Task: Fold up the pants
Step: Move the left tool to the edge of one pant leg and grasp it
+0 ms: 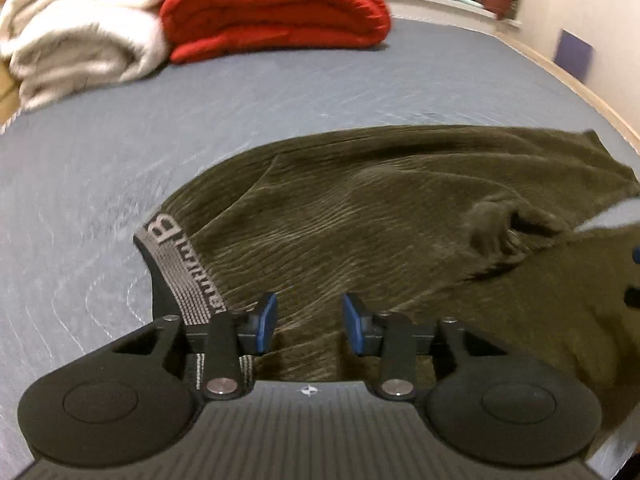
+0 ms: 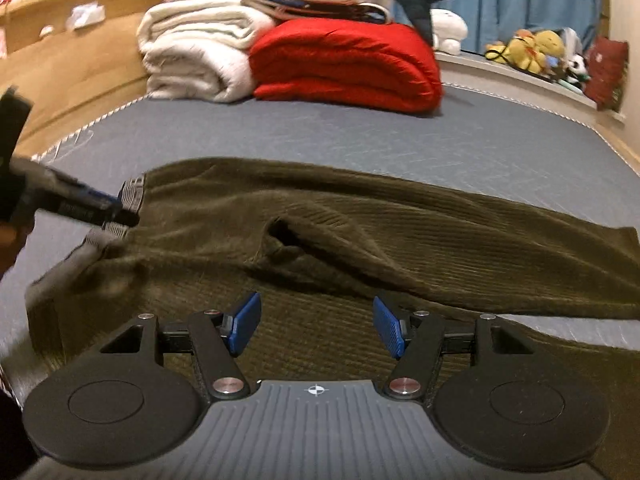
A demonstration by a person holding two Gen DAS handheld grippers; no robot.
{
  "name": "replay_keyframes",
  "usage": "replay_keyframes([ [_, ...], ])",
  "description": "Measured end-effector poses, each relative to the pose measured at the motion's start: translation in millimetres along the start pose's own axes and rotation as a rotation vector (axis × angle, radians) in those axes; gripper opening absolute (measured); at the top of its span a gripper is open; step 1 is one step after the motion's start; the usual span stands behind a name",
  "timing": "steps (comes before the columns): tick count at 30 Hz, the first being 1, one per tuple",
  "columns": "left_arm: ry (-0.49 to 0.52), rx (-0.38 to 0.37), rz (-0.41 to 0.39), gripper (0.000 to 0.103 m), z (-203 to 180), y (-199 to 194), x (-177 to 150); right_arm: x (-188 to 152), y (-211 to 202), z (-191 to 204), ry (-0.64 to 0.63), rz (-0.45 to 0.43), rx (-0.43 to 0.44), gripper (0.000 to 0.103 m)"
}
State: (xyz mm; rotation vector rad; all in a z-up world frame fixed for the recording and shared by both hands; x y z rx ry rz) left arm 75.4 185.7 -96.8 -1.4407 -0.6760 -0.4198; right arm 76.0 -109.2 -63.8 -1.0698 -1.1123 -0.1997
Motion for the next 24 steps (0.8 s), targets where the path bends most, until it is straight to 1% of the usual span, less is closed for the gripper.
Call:
replay_keyframes([
  [2, -0.026, 0.002, 0.022, 0.040, 8.8, 10.3, 1.0, 3.1, -1.1, -2.0, 0.004, -0.004, 0.004, 0.065],
  [3, -0.031, 0.010, 0.047, 0.040, 12.7, 16.8, -1.0, 2.4, -2.8, -5.1, 0.008, -0.010, -0.002, 0.065],
  [6, -0.046, 0.012, 0.157, 0.040, 18.9, 37.3, -13.4, 8.5, -6.8, -22.1, 0.070, -0.025, -0.020, 0.067],
  [8, -0.080, -0.006, 0.168, 0.040, 24.2, 39.5, -12.6, 9.8, -7.0, -32.7, 0.128, -0.029, -0.027, 0.068],
  [10, -0.135, -0.029, 0.114, 0.040, 33.6, 29.5, 1.8, 11.5, -8.6, -42.6, 0.176, -0.031, -0.033, 0.069],
  [12, -0.208, -0.060, 0.020, 0.040, 48.7, 11.4, 22.8, 13.5, -9.3, -48.2, 0.205, -0.037, -0.041, 0.069],
  [14, -0.266, -0.064, -0.050, 0.040, 63.2, -2.6, 38.0, 15.1, -12.0, -51.8, 0.220, -0.046, -0.050, 0.069],
  [15, -0.292, -0.065, -0.069, 0.040, 69.0, -6.5, 44.4, 16.3, -13.1, -53.0, 0.227, -0.052, -0.052, 0.069],
  [17, -0.316, -0.075, -0.082, 0.040, 77.1, -4.5, 57.6, 17.9, -16.8, -55.3, 0.241, -0.063, -0.046, 0.069],
  [19, -0.278, -0.073, -0.091, 0.043, 79.9, 6.1, 72.3, 18.5, -19.5, -56.0, 0.249, -0.070, -0.036, 0.070],
  [21, -0.201, -0.035, -0.110, 0.049, 81.9, 23.6, 87.3, 18.0, -19.7, -55.3, 0.247, -0.068, -0.033, 0.070],
  [23, -0.134, -0.016, -0.117, 0.059, 83.0, 44.5, 94.5, 16.7, -20.1, -56.5, 0.243, -0.061, -0.032, 0.070],
  [24, -0.097, -0.013, -0.115, 0.060, 82.7, 58.0, 97.4, 16.4, -20.7, -57.6, 0.243, -0.059, -0.029, 0.070],
])
Point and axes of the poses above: each gripper's, at about its wrist camera, not at the fingertips, and y roughly the way its jaws point, z to its left, x to its top, the point moved 9 cm from there along y, roughly the way its jaws point, and after that the axes turned 1 degree about -z, right-handed, at the moved point
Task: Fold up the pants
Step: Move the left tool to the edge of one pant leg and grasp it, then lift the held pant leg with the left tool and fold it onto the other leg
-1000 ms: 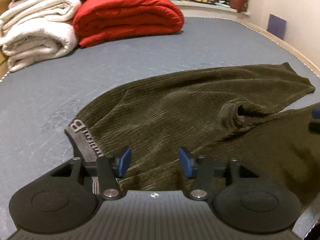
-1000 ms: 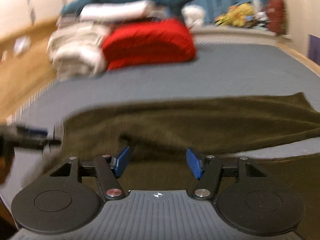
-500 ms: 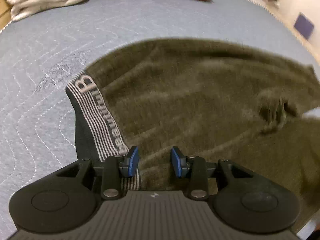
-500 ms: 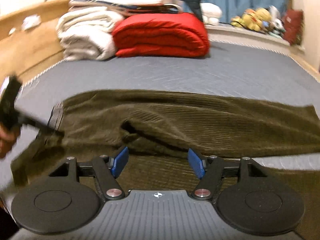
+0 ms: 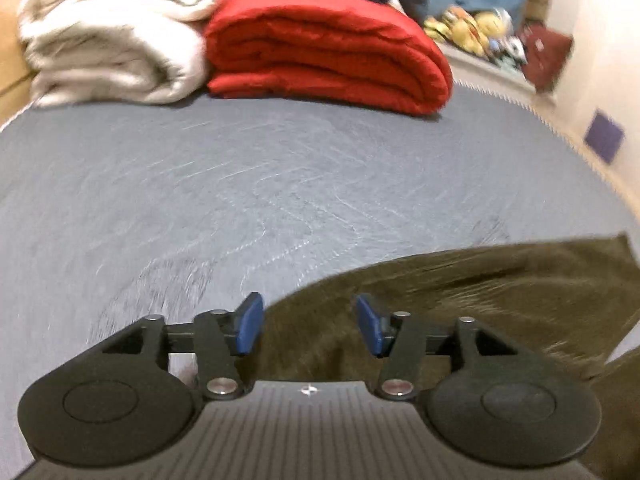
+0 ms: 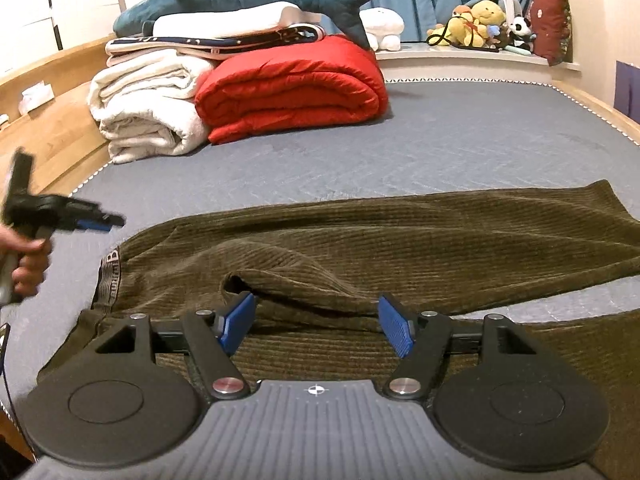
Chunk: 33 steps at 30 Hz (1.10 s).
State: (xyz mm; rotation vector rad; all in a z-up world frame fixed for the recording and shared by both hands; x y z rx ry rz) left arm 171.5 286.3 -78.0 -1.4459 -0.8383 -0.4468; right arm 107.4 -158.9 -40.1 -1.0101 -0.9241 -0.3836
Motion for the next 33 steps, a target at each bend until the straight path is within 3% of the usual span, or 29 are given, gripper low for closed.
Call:
replay_keyframes([
  [3, 0.069, 0.004, 0.012, 0.071, 2.0, 39.4, -3.3, -0.9, -3.2, -5.3, 0.001, 0.005, 0.002, 0.070],
  [7, 0.124, 0.009, 0.067, 0.071, 4.0, 76.1, -13.7, 2.1, -14.8, -22.4, -0.005, -0.011, -0.018, 0.070],
  [9, 0.165, 0.014, 0.116, 0.058, 3.3, 87.6, -18.4, 5.5, -20.1, -34.7, 0.009, -0.021, -0.035, 0.071],
  [11, 0.196, -0.014, 0.116, 0.026, -3.0, 84.5, -18.9, 9.0, -23.7, -49.0, 0.030, -0.030, -0.057, 0.072],
  [14, 0.268, 0.018, 0.099, 0.016, -12.5, 69.6, -21.8, 13.3, -25.7, -71.7, 0.079, -0.031, -0.099, 0.072],
  [21, 0.405, 0.065, 0.048, 0.012, -50.5, 2.5, -32.5, 15.1, -21.7, -103.3, 0.254, -0.018, -0.117, 0.072],
  [26, 0.447, 0.012, -0.002, 0.010, -85.9, -63.1, -44.6, 8.3, -19.9, -105.3, 0.297, -0.012, -0.125, 0.072],
  [33, 0.578, -0.088, -0.034, 0.010, -124.1, -146.3, -104.7, 7.9, -25.7, -119.2, 0.400, -0.043, -0.161, 0.072],
])
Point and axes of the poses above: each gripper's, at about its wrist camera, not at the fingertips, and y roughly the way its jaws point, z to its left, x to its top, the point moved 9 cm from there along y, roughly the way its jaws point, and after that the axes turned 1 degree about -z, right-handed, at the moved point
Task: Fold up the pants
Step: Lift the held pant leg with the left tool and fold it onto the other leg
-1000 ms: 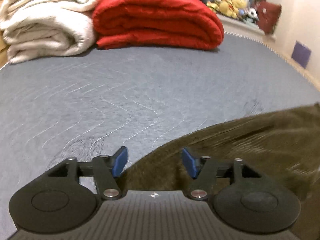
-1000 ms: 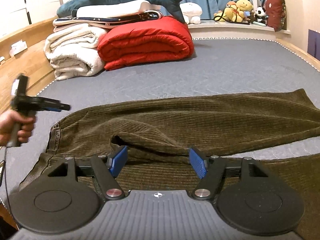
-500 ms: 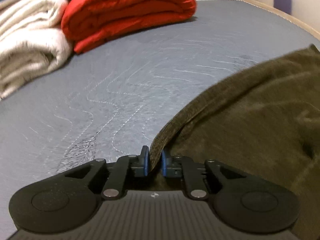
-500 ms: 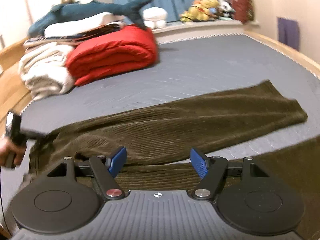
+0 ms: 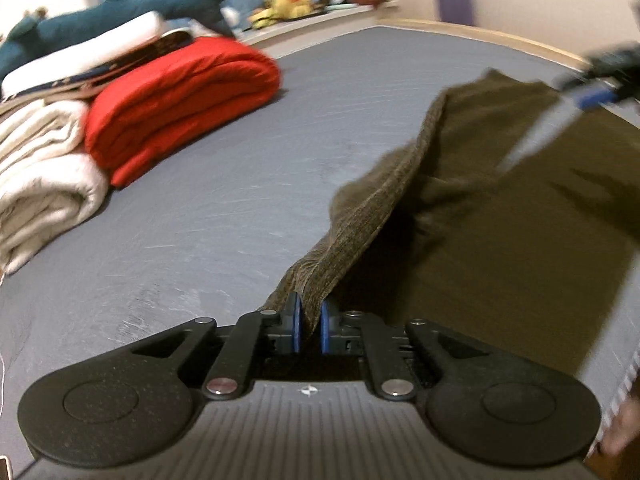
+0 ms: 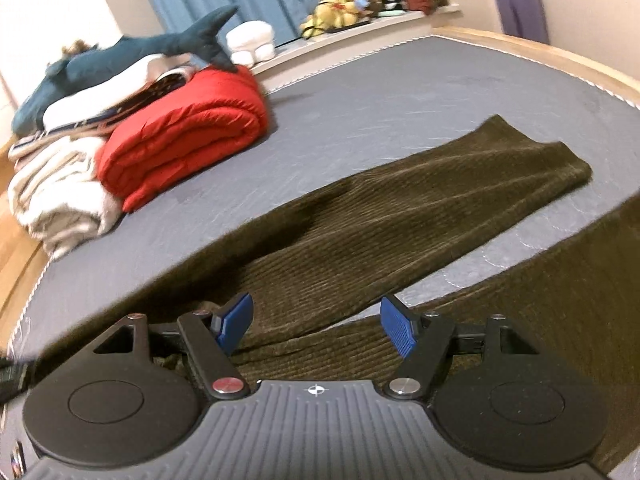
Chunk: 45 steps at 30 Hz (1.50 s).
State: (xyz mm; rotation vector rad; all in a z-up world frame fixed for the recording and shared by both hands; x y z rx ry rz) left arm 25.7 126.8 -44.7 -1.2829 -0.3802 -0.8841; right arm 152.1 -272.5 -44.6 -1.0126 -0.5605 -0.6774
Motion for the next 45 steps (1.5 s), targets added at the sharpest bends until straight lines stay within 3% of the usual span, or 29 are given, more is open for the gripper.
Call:
replay_keyframes([
  [5, 0.087, -0.089, 0.034, 0.010, -27.0, -9.0, -50.4, 8.5, -5.3, -17.0, 0.079, -0.020, -0.008, 0.072],
  [8, 0.017, -0.141, 0.127, 0.008, -26.9, 18.2, -86.6, 22.0, -13.7, -35.3, 0.124, -0.065, -0.029, 0.072],
  [10, 0.097, -0.124, 0.144, 0.008, -31.6, 26.0, -90.4, 33.6, -17.9, -52.6, 0.166, -0.101, -0.045, 0.072],
  [12, 0.083, -0.147, 0.136, 0.008, -34.2, 28.7, -87.2, 42.4, -15.7, -69.4, 0.195, -0.122, -0.064, 0.072],
  [13, 0.077, -0.152, 0.143, 0.008, -34.5, 31.7, -87.2, 46.2, -12.5, -79.2, 0.211, -0.130, -0.077, 0.065],
  [16, 0.118, -0.150, 0.158, 0.010, -41.1, 39.7, -87.2, 51.2, 6.7, -100.7, 0.277, -0.115, -0.070, 0.032],
  [17, 0.121, -0.156, 0.156, 0.014, -39.7, 42.7, -85.2, 50.7, 14.0, -104.2, 0.297, -0.104, -0.062, 0.027],
  [20, 0.118, -0.166, 0.148, 0.029, -39.4, 49.2, -78.4, 47.7, 43.4, -110.6, 0.352, -0.061, -0.033, 0.027],
  [27, 0.158, -0.161, 0.134, 0.029, -49.9, 52.8, -69.3, 42.0, 103.4, -90.5, 0.399, 0.010, 0.034, 0.036],
  [31, 0.160, -0.163, 0.149, 0.013, -47.9, 56.4, -70.8, 31.9, 140.6, -73.0, 0.414, 0.070, 0.037, 0.043],
  [35, 0.133, -0.166, 0.138, 0.012, -42.2, 52.7, -67.6, 24.5, 169.0, -64.8, 0.453, 0.101, 0.013, 0.048],
  [40, 0.109, -0.162, 0.130, 0.011, -38.2, 48.2, -65.7, 16.0, 191.4, -57.4, 0.464, 0.117, 0.001, 0.048],
  [42, 0.104, -0.152, 0.124, 0.011, -37.0, 46.2, -66.5, 17.9, 191.4, -55.6, 0.451, 0.104, 0.003, 0.029],
  [43, 0.102, -0.148, 0.120, 0.011, -36.6, 45.0, -66.2, 20.0, 189.0, -54.3, 0.444, 0.097, 0.009, 0.013],
  [45, 0.088, -0.146, 0.107, 0.011, -35.1, 41.7, -65.3, 26.3, 180.3, -52.3, 0.428, 0.074, 0.026, 0.012],
])
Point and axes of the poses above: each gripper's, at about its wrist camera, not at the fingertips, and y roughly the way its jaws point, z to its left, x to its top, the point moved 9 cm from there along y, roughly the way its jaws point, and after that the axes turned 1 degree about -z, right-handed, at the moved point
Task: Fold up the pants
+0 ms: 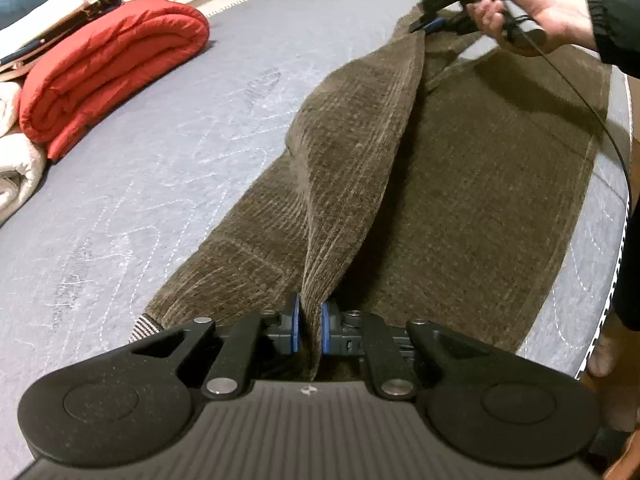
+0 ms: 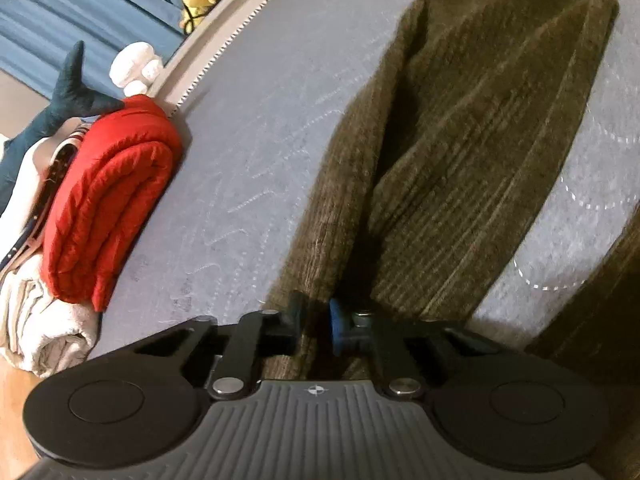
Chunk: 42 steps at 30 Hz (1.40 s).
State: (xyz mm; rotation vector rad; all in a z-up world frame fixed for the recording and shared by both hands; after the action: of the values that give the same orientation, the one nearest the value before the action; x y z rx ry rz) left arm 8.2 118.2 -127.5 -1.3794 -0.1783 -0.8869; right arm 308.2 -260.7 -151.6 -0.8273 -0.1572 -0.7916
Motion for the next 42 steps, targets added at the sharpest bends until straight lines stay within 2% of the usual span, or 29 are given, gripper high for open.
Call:
replay_keyframes([
  [5, 0.003, 0.003, -0.048, 0.011, 0.5, -10.8, -1.2, 18.7, -77.4, 29.0, -0.145, -0.098, 0.080, 0.010],
  [8, 0.014, -0.002, -0.058, 0.010, 0.9, -19.0, -9.1, 10.0, -140.0, 29.8, -0.235, -0.117, 0.069, 0.010],
  [12, 0.082, -0.057, -0.020, 0.010, -10.5, -28.0, -37.3, -37.0, -212.2, -10.8, -0.245, -0.108, 0.002, 0.010],
  [14, 0.150, -0.075, 0.029, 0.010, -20.8, -27.5, -54.5, -76.9, -231.3, -41.6, -0.285, -0.054, -0.045, 0.010],
  [17, 0.189, -0.112, 0.079, 0.014, -31.4, -29.7, -65.6, -115.4, -219.9, -92.4, -0.238, 0.141, -0.130, 0.011],
  [18, 0.185, -0.118, 0.071, 0.015, -32.7, -34.3, -63.0, -116.6, -218.3, -104.9, -0.213, 0.169, -0.156, 0.011],
  [20, 0.135, -0.142, 0.025, 0.017, -28.9, -46.9, -51.4, -100.7, -225.0, -111.5, -0.197, 0.136, -0.166, 0.014],
  [22, 0.048, -0.185, -0.062, 0.023, -20.5, -66.6, -35.2, -73.8, -235.5, -102.4, -0.205, 0.067, -0.126, 0.017],
  [23, -0.008, -0.208, -0.122, 0.026, -14.6, -79.0, -24.6, -56.1, -241.7, -95.6, -0.211, 0.011, -0.111, 0.028],
  [25, -0.110, -0.234, -0.200, 0.033, -1.4, -95.2, -7.5, -26.1, -248.1, -84.5, -0.239, -0.085, -0.100, 0.043],
  [26, -0.162, -0.232, -0.218, 0.035, 5.2, -98.5, 2.3, -11.7, -247.4, -78.8, -0.263, -0.124, -0.102, 0.046],
  [28, -0.234, -0.160, -0.207, 0.036, 17.6, -95.5, 22.2, 13.2, -238.0, -71.6, -0.284, -0.165, -0.100, 0.046],
  [30, -0.292, -0.066, -0.157, 0.037, 29.0, -83.7, 39.7, 25.4, -222.9, -65.9, -0.310, -0.176, -0.093, 0.046],
  [32, -0.362, 0.006, -0.149, 0.038, 41.7, -70.8, 55.1, 32.9, -200.1, -66.3, -0.346, -0.170, -0.127, 0.048],
  [35, -0.466, 0.033, -0.195, 0.040, 47.8, -52.8, 60.6, 36.2, -157.7, -60.4, -0.396, -0.127, -0.180, 0.050],
  [37, -0.547, 0.095, -0.115, 0.040, 51.2, -32.7, 54.3, 27.0, -135.0, -60.1, -0.430, -0.095, -0.207, 0.051],
  [38, -0.569, 0.126, -0.103, 0.040, 52.8, -28.1, 55.6, 25.1, -123.0, -59.0, -0.454, -0.084, -0.224, 0.051],
  [42, -0.551, 0.129, -0.141, 0.040, 52.2, -21.4, 80.8, 10.5, -87.7, -59.6, -0.574, -0.020, -0.281, 0.053],
])
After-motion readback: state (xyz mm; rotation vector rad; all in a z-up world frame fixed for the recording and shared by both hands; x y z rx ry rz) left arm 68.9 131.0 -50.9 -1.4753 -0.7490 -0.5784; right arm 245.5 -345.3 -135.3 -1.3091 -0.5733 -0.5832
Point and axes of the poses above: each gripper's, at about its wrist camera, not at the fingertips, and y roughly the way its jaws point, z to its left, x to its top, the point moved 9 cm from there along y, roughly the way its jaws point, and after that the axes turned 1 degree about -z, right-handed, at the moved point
